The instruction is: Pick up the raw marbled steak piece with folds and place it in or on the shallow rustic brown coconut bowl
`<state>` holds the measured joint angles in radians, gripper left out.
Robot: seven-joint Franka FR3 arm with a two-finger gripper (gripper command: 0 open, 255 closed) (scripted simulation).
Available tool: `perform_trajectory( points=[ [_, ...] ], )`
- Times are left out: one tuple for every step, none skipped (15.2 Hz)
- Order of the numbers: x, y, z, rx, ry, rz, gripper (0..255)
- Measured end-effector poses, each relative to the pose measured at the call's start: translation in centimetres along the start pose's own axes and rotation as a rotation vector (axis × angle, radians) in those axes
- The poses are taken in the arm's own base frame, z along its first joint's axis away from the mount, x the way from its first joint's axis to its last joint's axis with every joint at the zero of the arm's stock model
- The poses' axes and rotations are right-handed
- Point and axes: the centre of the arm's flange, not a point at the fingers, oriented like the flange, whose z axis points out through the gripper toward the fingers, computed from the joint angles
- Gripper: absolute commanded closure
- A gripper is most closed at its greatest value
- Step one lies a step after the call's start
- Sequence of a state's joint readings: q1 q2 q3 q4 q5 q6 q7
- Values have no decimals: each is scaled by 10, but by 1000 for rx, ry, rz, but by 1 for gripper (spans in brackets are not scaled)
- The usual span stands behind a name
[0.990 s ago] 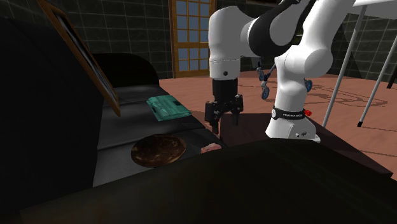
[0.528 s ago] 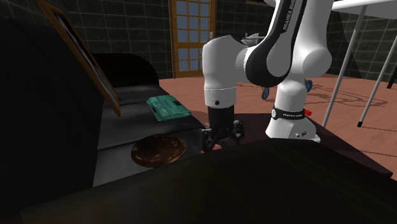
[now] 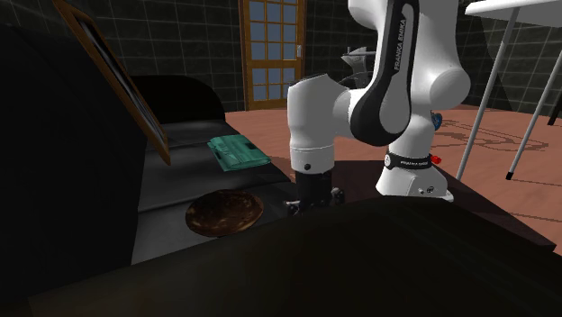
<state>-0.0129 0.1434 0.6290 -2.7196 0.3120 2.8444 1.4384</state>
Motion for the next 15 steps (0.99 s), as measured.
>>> perform_trajectory(
  points=[
    [1, 0, 3, 0, 0, 0, 0],
    [1, 0, 4, 0, 0, 0, 0],
    [1, 0, 4, 0, 0, 0, 0],
    [1, 0, 5, 1, 0, 0, 0],
    [1, 0, 5, 1, 0, 0, 0],
    [1, 0, 5, 1, 0, 0, 0],
    [1, 0, 5, 1, 0, 0, 255],
    [1, 0, 5, 0, 0, 0, 255],
    [1, 0, 5, 1, 0, -1, 255],
    [1, 0, 5, 1, 0, -1, 255],
    [0, 0, 5, 1, 0, -1, 255],
    [0, 0, 5, 1, 0, -1, 255],
    [0, 0, 5, 1, 0, -1, 255],
    [0, 0, 5, 1, 0, -1, 255],
    [1, 0, 5, 1, 0, -1, 255]
  ],
)
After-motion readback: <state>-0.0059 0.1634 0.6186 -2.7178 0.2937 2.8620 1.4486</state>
